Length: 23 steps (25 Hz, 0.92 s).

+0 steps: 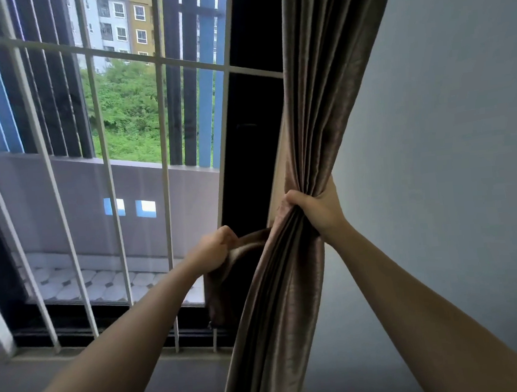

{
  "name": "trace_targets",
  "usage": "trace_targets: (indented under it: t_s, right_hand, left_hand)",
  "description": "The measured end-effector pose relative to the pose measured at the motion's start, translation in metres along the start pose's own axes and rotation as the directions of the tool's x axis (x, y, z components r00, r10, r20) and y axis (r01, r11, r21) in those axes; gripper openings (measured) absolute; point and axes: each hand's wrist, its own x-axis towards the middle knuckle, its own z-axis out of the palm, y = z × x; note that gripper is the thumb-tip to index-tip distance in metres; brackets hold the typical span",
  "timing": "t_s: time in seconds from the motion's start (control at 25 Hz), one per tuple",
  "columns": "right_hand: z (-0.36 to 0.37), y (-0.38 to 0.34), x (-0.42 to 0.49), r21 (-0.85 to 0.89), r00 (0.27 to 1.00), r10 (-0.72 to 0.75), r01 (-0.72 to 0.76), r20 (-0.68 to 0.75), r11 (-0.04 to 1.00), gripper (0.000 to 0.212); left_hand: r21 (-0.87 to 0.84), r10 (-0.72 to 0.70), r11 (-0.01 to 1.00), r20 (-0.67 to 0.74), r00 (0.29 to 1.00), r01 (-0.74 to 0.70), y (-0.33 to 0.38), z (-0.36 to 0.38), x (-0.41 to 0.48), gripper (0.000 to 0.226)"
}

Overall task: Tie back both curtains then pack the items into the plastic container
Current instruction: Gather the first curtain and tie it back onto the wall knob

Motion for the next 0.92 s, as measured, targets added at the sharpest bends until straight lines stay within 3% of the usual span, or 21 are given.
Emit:
trace_targets:
  t_s: [0.08,0.2,0.36,0.4,0.44,0.48,0.52,0.56,0.64,0.68,0.72,0.76,0.84,0.92]
  right_hand:
    - [-0.002,-0.002,-0.001,-0.026,1.0,0.006,-0.005,0.014,1.0,0.077]
    - [-0.004,0.0,-0.003,-0.05,1.0,-0.002,0.002,-0.001,0.999,0.077]
    - [-0.002,0.0,-0.001,-0.052,1.0,0.003,-0.003,0.009,0.999,0.077]
    - [-0.002,0.0,-0.001,-0.055,1.0,0.005,-0.004,0.016,0.998,0.077]
    - [-0.002,0.002,-0.002,-0.056,1.0,0.005,-0.004,0.02,0.998,0.078]
    - [-0.003,0.004,-0.002,-0.063,1.0,0.008,-0.007,0.022,0.998,0.078]
    - [-0.004,0.005,-0.001,-0.068,1.0,0.006,-0.005,0.023,0.998,0.078]
    - [-0.005,0.004,0.0,-0.074,1.0,0.007,-0.005,0.021,0.997,0.079]
    - [-0.008,0.001,0.002,-0.073,0.999,0.019,-0.017,0.029,0.997,0.079]
    - [-0.009,0.0,0.001,-0.076,0.999,0.023,-0.02,0.037,0.997,0.08]
    - [-0.01,-0.002,-0.001,-0.089,0.999,0.02,-0.016,0.042,0.996,0.082]
    - [-0.011,-0.003,-0.003,-0.109,0.999,0.009,-0.004,0.043,0.994,0.084]
    - [-0.01,-0.008,-0.007,-0.134,0.998,-0.044,0.048,0.033,0.99,0.089]
    - [-0.004,-0.021,-0.007,-0.123,0.995,-0.096,0.095,-0.004,0.988,0.092]
  left_hand:
    - [0.168,0.067,0.984,-0.009,0.998,-0.065,-0.006,-0.004,-0.003,0.022]
    - [0.291,0.185,0.937,0.059,0.981,-0.195,-0.007,-0.013,-0.007,0.025]
    - [0.435,0.209,0.876,0.044,0.977,-0.207,0.001,-0.033,-0.005,0.025]
    - [0.329,0.19,0.922,0.071,0.979,-0.203,0.004,-0.037,-0.005,0.026]
    - [0.094,0.166,0.979,0.127,0.978,-0.178,0.009,-0.04,-0.007,0.029]
    - [-0.179,0.155,0.977,0.213,0.965,-0.117,0.016,-0.043,-0.01,0.033]
    - [-0.333,0.167,0.941,0.279,0.946,-0.067,0.023,-0.047,-0.013,0.036]
    - [-0.318,0.183,0.944,0.302,0.936,-0.082,0.029,-0.053,-0.013,0.039]
    - [0.122,0.145,0.977,0.222,0.964,-0.175,0.032,-0.067,-0.008,0.044]
    - [0.354,0.143,0.917,0.143,0.979,-0.186,0.034,-0.073,-0.01,0.044]
    - [0.421,0.125,0.893,0.115,0.985,-0.162,0.037,-0.078,-0.015,0.04]
    - [0.371,0.123,0.914,0.141,0.982,-0.167,0.041,-0.082,-0.021,0.035]
    - [0.018,0.13,0.99,0.319,0.939,-0.143,0.057,-0.081,-0.042,0.029]
    - [-0.353,0.174,0.936,0.435,0.883,-0.011,0.081,-0.066,-0.068,0.022]
